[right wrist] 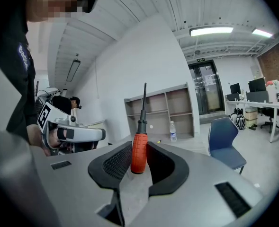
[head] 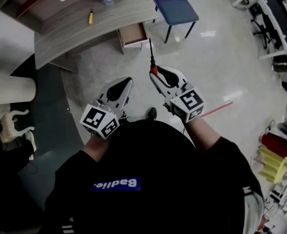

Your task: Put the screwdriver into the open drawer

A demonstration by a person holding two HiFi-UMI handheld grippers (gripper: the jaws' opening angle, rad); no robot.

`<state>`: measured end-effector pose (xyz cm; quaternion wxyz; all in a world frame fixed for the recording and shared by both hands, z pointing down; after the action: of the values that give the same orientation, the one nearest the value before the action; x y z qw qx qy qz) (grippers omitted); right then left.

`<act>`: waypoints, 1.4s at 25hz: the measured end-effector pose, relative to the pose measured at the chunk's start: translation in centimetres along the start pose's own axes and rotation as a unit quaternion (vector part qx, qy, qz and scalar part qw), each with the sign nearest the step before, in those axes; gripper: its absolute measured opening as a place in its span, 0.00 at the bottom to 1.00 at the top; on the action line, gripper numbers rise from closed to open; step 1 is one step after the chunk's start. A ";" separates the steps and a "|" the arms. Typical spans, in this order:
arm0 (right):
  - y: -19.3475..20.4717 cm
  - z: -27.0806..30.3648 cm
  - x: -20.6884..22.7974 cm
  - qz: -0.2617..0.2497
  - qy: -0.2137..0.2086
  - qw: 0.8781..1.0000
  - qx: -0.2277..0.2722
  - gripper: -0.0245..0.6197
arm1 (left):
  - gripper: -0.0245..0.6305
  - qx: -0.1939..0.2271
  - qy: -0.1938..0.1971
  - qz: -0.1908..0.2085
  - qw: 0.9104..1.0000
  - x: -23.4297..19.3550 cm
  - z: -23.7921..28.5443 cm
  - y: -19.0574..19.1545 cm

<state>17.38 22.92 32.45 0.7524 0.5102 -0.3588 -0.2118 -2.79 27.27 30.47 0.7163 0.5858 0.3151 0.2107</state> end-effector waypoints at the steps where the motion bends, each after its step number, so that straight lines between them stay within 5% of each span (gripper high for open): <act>1: -0.1 0.0 0.3 0.001 -0.002 1.000 0.001 0.22 | 0.04 0.000 -0.002 0.001 1.000 0.1 0.2 -0.1; 18: -0.6 -0.4 5.6 -0.001 -0.039 0.999 -0.011 0.22 | 0.04 0.012 -0.054 0.003 0.998 1.7 4.5 0.0; 35: -3.7 11.4 9.9 -0.006 -0.013 1.000 -0.027 0.22 | 0.04 0.014 -0.003 0.001 1.000 -12.1 9.8 -2.8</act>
<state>15.35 7.68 34.74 0.7600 0.4888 -0.3598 -0.2327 -4.73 11.61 31.34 0.7088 0.5967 0.3153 0.2052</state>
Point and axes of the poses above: the fingertips, and each gripper's own axes: z forward along the fingers, x to its right, y out of its underside, the point moved 9 cm from there along -z, backward along the fingers, and after that the axes turned 9 degrees about z, right-handed, at the moved point
